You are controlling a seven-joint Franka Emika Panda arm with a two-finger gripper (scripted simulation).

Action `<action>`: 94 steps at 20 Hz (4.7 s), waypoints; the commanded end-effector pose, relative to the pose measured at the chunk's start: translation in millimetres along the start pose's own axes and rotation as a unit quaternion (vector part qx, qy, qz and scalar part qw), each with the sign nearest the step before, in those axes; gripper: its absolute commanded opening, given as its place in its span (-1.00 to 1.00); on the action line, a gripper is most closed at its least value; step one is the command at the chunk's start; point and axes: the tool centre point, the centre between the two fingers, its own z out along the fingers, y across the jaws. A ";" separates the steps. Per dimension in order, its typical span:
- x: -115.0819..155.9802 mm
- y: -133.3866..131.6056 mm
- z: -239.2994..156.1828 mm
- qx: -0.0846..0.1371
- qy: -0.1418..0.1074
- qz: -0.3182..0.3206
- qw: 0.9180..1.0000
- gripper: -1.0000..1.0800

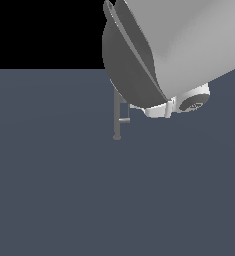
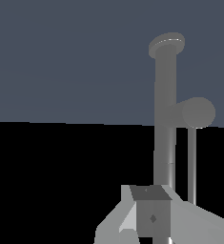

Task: Turn on the faucet by rotating a designated handle.

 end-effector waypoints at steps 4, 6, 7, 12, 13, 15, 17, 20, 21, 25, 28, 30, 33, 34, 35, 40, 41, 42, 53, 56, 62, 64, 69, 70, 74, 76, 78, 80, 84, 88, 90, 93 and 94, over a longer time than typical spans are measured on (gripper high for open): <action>-2.0 -1.6 14.8 -0.010 -0.013 0.010 1.000 -1.00; -2.4 -2.0 18.1 -0.013 -0.016 0.012 1.000 -1.00; -2.5 -2.0 18.5 -0.013 -0.016 0.013 1.000 -1.00; -2.9 -0.8 18.7 -0.013 -0.016 0.012 1.000 -1.00; -3.4 0.5 18.7 -0.013 -0.016 0.012 1.000 -1.00; -4.4 3.0 18.6 -0.013 -0.016 0.012 1.000 -1.00; -5.5 5.7 18.5 -0.013 -0.016 0.012 1.000 -1.00; -6.9 9.9 18.2 -0.013 -0.016 0.013 1.000 -1.00; -7.4 11.3 18.2 -0.013 -0.016 0.013 1.000 -1.00; -9.9 17.4 18.0 -0.013 -0.016 0.013 1.000 -1.00; -11.9 22.3 17.8 -0.013 -0.016 0.013 1.000 -1.00; -13.2 25.7 17.7 -0.013 -0.016 0.013 1.000 -1.00; -10.9 25.2 17.6 -0.011 -0.015 0.013 1.000 -1.00; -10.8 27.2 17.4 -0.011 -0.015 0.013 1.000 -1.00; -10.8 29.2 17.5 -0.011 -0.015 0.013 1.000 -1.00; -10.5 39.8 17.3 -0.012 -0.015 0.013 1.000 -1.00; -10.5 42.0 17.1 -0.012 -0.015 0.013 1.000 -1.00; -10.4 44.2 17.2 -0.012 -0.016 0.013 1.000 -1.00; -7.2 62.1 17.0 -0.011 -0.015 0.010 1.000 -1.00; -1.2 71.7 16.9 -0.012 -0.015 0.011 1.000 -1.00; -1.7 76.8 17.1 -0.010 -0.014 0.006 1.000 -1.00; 11.1 85.0 17.2 -0.011 -0.015 0.008 1.000 -1.00; 37.6 101.9 17.2 -0.013 -0.016 0.012 1.000 -1.00; 17.6 91.7 17.4 -0.013 -0.016 0.001 1.000 -1.00; 42.6 95.9 17.9 -0.013 -0.016 0.006 1.000 -1.00; 54.6 98.0 18.1 -0.013 -0.016 0.009 1.000 -1.00; 66.4 100.1 18.3 -0.013 -0.016 0.011 1.000 -1.00; 72.1 101.1 18.3 -0.013 -0.016 0.013 1.000 -1.00; 58.6 89.9 18.6 -0.015 -0.017 0.000 1.000 -1.00; 73.4 87.6 19.0 -0.014 -0.016 0.004 1.000 -1.00; 80.5 86.6 19.2 -0.014 -0.016 0.007 1.000 -1.00; 90.8 85.1 19.5 -0.013 -0.016 0.010 1.000 -1.00; 94.1 84.6 19.6 -0.013 -0.016 0.011 1.000 -1.00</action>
